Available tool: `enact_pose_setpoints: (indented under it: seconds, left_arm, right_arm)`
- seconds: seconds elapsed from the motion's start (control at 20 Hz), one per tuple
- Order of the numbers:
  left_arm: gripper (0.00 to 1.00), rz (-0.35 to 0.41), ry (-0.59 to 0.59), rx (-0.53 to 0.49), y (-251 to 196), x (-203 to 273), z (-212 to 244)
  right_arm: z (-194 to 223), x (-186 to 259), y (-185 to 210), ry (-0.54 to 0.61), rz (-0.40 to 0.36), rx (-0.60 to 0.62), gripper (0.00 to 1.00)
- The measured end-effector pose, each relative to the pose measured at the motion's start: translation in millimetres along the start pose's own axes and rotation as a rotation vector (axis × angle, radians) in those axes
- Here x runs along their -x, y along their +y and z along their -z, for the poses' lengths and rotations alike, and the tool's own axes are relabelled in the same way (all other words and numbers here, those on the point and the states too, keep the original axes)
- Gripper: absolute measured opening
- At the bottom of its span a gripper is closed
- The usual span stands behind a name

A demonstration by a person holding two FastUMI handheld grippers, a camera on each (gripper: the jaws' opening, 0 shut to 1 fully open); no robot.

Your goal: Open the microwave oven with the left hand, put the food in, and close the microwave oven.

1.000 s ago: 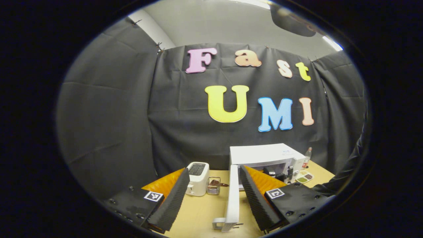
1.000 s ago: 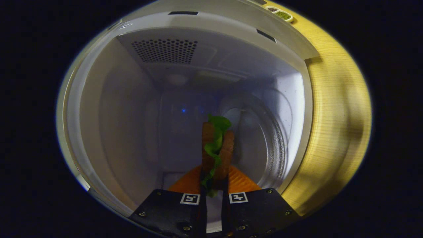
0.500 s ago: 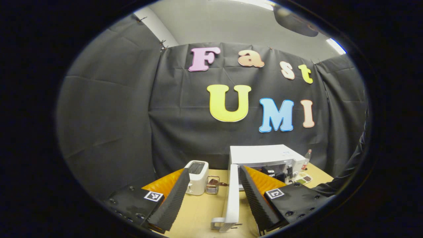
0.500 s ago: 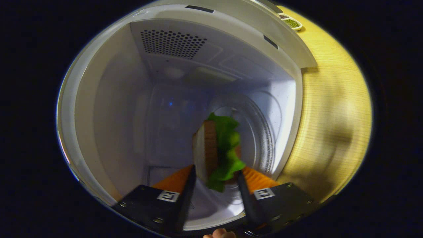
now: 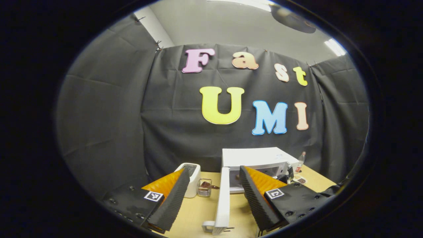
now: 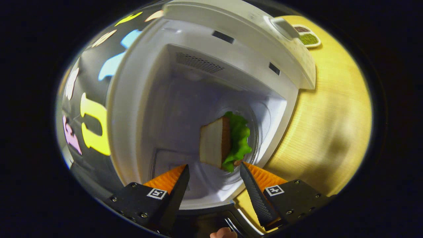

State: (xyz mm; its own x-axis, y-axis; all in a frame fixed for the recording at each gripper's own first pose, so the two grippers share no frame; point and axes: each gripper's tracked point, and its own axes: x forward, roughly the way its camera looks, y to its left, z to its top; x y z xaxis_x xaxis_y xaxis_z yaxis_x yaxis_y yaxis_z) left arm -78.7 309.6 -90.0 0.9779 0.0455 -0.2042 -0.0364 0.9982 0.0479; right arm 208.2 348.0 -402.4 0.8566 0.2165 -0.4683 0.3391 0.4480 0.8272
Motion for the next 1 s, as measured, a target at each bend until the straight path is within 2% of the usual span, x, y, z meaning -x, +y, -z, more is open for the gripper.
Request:
enact_pose_setpoints:
  seconds: [0.2,0.25,0.35,0.45,0.5,0.8,0.95,1.0]
  left_arm:
    - [0.96,0.019,-0.016,-0.004,-15,-7,-2]
    - [1.00,0.027,-0.021,-0.004,-20,-10,-2]
    - [0.91,0.040,-0.023,-0.007,-29,-16,-1]
    - [0.91,0.051,-0.025,-0.011,-40,-23,0]
    - [1.00,0.055,-0.026,-0.013,-44,-25,3]
    - [1.00,0.111,-0.030,0.020,-90,-47,6]
    - [1.00,0.134,-0.053,-0.009,-114,-50,-2]
    - [0.97,0.137,-0.061,-0.024,-120,-52,-4]
  right_arm:
    - [-10,55,7,0.020,-0.033,0.254,0.92]
    - [-15,69,11,0.027,-0.041,0.332,0.92]
    - [-22,98,17,0.026,-0.053,0.475,0.92]
    - [-36,129,30,0.006,-0.079,0.586,0.92]
    - [-46,146,36,-0.019,-0.092,0.620,0.92]
    - [-110,244,68,-0.193,-0.134,0.820,0.92]
    - [-132,282,69,-0.231,-0.128,0.861,0.92]
    - [-140,295,70,-0.254,-0.125,0.881,0.92]
